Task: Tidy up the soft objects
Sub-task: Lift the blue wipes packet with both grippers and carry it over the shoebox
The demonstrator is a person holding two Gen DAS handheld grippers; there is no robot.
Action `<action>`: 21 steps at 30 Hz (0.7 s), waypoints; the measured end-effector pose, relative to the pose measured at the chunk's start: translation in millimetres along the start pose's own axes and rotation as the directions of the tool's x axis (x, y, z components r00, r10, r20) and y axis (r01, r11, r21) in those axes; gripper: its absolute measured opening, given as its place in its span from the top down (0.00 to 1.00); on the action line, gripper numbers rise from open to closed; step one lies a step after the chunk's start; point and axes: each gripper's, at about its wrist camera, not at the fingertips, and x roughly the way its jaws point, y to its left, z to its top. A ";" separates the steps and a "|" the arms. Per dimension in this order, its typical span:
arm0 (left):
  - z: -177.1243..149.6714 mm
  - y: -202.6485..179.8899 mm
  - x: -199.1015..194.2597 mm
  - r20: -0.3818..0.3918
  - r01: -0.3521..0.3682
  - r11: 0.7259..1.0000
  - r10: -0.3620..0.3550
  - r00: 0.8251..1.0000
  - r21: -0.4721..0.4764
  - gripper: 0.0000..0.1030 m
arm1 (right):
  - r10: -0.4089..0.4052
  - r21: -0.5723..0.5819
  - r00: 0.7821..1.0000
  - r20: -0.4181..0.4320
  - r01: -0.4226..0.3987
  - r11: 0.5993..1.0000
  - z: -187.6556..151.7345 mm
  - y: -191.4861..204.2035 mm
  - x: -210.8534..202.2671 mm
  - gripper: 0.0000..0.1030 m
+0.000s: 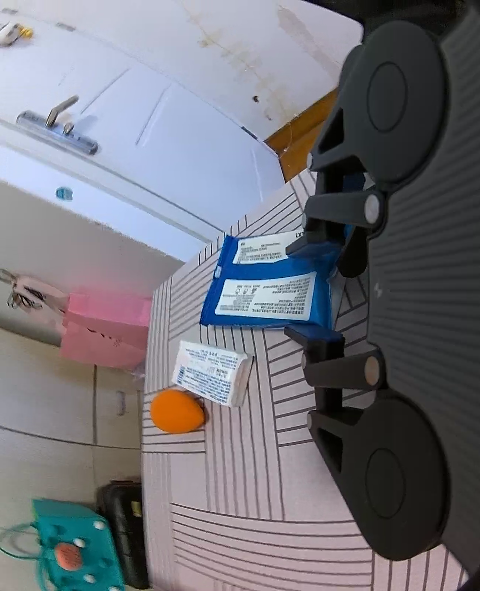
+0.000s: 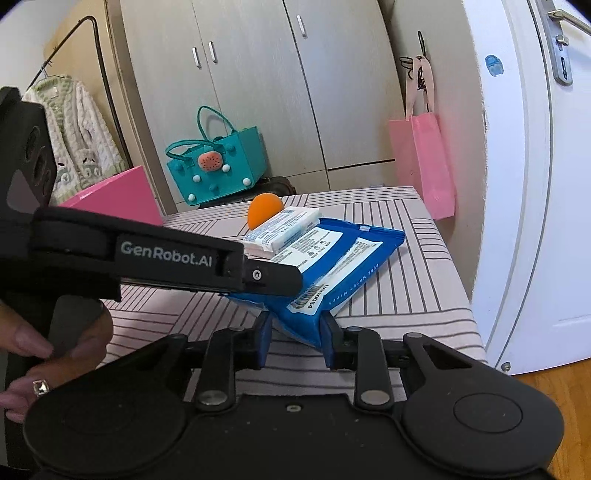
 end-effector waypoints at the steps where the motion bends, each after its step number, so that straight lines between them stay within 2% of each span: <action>1: -1.9 -3.6 -2.7 0.002 -0.002 1.000 0.002 1.000 0.021 0.61 | 0.012 0.015 1.000 0.000 -0.012 1.000 -0.9 -1.2 -1.7 0.68; 8: -4.4 -10.9 -20.9 0.016 0.030 0.998 -0.031 0.999 0.063 0.60 | 0.016 0.052 1.000 0.014 -0.016 0.999 -8.7 4.5 -13.9 0.68; 13: -10.3 -14.4 -38.5 0.039 -0.008 0.994 0.003 0.999 0.113 0.60 | 0.050 0.062 0.999 0.003 -0.050 0.997 -9.5 12.3 -19.5 0.68; 21: -18.5 -0.2 -72.3 0.076 -0.005 0.996 -0.002 0.997 0.086 0.60 | 0.099 0.032 0.995 -0.004 -0.099 0.995 -13.3 36.8 -25.6 0.73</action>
